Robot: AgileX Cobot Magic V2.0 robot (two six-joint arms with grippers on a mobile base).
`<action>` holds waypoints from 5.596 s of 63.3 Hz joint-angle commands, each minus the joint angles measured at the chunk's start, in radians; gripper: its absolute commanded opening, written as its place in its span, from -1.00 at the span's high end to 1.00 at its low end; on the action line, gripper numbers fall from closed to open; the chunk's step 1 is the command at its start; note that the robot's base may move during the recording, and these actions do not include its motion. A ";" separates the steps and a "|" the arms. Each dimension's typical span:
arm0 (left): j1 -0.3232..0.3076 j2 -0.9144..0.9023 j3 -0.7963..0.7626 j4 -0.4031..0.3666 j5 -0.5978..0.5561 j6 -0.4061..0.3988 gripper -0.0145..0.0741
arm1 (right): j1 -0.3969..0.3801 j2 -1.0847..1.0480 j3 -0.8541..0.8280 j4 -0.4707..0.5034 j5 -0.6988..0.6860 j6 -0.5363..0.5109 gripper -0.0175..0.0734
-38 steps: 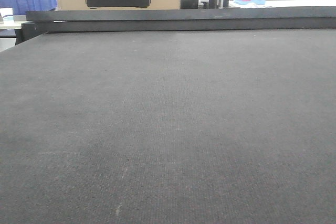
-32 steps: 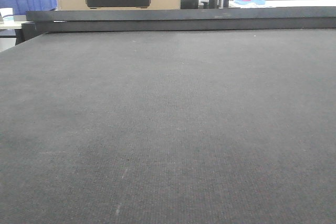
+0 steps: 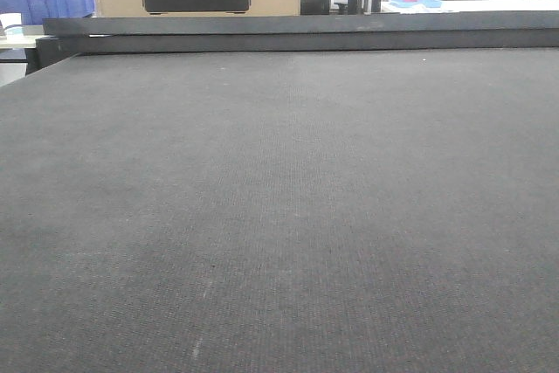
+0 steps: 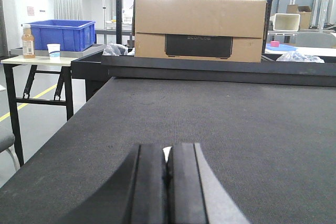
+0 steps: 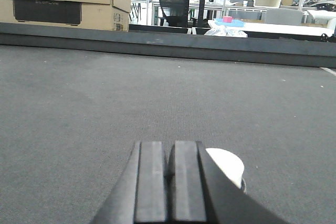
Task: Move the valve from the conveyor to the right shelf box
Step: 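Lower both open grippers over the two silver valves on the conveyor, then close the right gripper around the valve beneath it and lift, then close the left gripper around the other valve and lift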
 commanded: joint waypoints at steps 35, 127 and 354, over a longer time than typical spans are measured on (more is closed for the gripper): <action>-0.002 0.048 -0.347 0.040 0.393 0.002 0.92 | -0.002 0.006 -0.245 0.057 0.126 -0.002 0.98; -0.002 1.014 -1.001 -0.069 0.989 0.011 0.92 | -0.002 1.295 -1.215 -0.132 1.147 0.016 0.54; -0.004 1.460 -1.328 0.015 1.203 -0.035 0.25 | -0.117 1.420 -1.240 0.135 1.077 -0.100 0.98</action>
